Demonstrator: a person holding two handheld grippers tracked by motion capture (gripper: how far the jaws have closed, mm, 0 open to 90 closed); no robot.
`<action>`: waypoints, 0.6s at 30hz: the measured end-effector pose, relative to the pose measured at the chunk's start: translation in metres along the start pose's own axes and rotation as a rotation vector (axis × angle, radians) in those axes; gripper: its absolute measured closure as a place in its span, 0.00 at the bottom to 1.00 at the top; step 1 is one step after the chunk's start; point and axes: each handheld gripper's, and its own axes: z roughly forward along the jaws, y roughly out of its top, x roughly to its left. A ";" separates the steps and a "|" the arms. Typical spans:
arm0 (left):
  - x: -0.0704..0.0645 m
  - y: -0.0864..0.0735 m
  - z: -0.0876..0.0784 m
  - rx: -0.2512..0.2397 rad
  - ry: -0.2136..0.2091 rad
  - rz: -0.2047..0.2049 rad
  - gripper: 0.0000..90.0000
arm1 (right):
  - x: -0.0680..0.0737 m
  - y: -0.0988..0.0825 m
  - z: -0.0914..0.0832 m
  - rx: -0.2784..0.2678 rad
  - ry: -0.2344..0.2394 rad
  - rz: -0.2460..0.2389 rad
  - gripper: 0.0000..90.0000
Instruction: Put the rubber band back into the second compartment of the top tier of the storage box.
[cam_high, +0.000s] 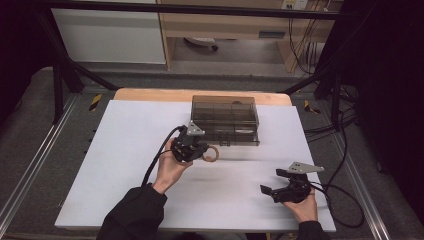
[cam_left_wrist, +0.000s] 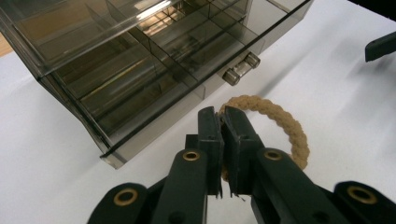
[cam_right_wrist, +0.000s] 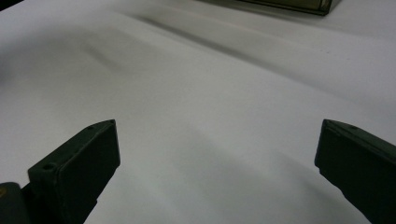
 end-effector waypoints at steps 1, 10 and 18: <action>0.000 0.001 0.000 0.001 0.001 0.001 0.94 | 0.000 0.000 0.000 0.000 0.000 0.001 0.01; 0.002 0.012 0.003 0.003 0.012 0.007 0.94 | 0.000 0.000 0.000 -0.001 0.001 0.001 0.01; 0.002 0.023 0.006 0.004 0.019 0.010 0.94 | 0.000 0.000 0.000 -0.001 0.001 0.001 0.01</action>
